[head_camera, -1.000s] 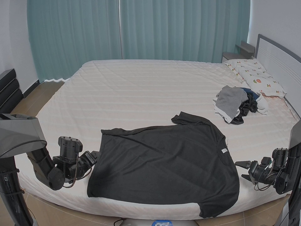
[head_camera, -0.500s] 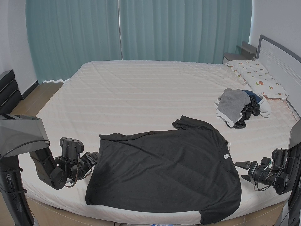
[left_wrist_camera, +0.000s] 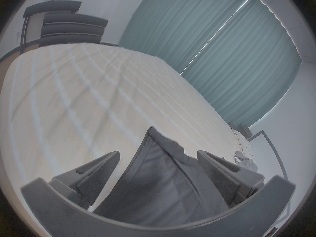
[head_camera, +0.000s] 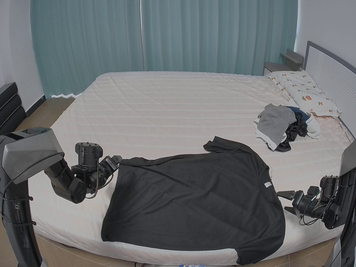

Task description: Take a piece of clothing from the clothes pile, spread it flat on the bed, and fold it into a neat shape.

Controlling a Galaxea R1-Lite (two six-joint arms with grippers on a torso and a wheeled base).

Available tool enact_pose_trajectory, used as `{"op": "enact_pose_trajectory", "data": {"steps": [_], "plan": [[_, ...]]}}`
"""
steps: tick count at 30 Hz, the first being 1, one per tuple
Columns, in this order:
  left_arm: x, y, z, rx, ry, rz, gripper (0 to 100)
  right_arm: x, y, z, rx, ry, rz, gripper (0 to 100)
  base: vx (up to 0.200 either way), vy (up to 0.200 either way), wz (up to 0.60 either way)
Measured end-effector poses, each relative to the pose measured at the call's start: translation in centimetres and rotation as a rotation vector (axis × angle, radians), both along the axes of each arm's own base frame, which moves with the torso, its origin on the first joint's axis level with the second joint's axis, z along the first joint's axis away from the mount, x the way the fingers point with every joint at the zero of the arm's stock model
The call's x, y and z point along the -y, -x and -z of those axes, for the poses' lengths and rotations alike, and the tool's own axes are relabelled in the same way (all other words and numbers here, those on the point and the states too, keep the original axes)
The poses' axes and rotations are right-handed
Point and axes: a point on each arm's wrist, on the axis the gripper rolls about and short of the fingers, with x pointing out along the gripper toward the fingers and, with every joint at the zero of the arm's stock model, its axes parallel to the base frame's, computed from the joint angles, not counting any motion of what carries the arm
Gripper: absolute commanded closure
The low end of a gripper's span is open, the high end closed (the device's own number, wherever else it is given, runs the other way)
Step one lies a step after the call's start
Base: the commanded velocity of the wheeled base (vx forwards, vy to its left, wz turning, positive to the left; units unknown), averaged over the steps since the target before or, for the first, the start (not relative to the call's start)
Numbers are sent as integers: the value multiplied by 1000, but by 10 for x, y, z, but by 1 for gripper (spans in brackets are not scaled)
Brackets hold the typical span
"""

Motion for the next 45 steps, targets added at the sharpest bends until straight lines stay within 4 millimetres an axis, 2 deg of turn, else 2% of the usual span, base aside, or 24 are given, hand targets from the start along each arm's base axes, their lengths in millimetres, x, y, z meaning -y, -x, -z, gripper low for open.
{"op": "enact_pose_trajectory", "data": {"steps": [10, 16, 21, 24, 35, 40, 45], "plan": [[2, -71, -2, 71, -33, 0, 0, 2, -11, 9, 1, -5, 4, 0, 0, 0, 0], [4, -96, 15, 41, -31, 10, 0, 3, -16, 15, -3, -6, 3, 0, 0, 0, 0], [17, -102, 29, 21, -4, 26, 0, 1, -16, 18, -13, -8, -4, 0, 0, 0, 0], [16, -102, 33, -17, -11, 26, 0, 1, -16, 19, -18, -8, -7, 0, 0, 0, 0], [22, -112, 19, -66, 36, 15, 0, -5, -16, 23, -36, 31, 17, 0, 0, 0, 0], [25, -107, 16, -77, 40, 27, 0, -8, -17, 25, -42, 38, 11, 0, 0, 0, 0], [36, -102, 15, -87, 39, 51, 0, -9, -17, 26, -45, 42, 8, 0, 0, 0, 0]]}}
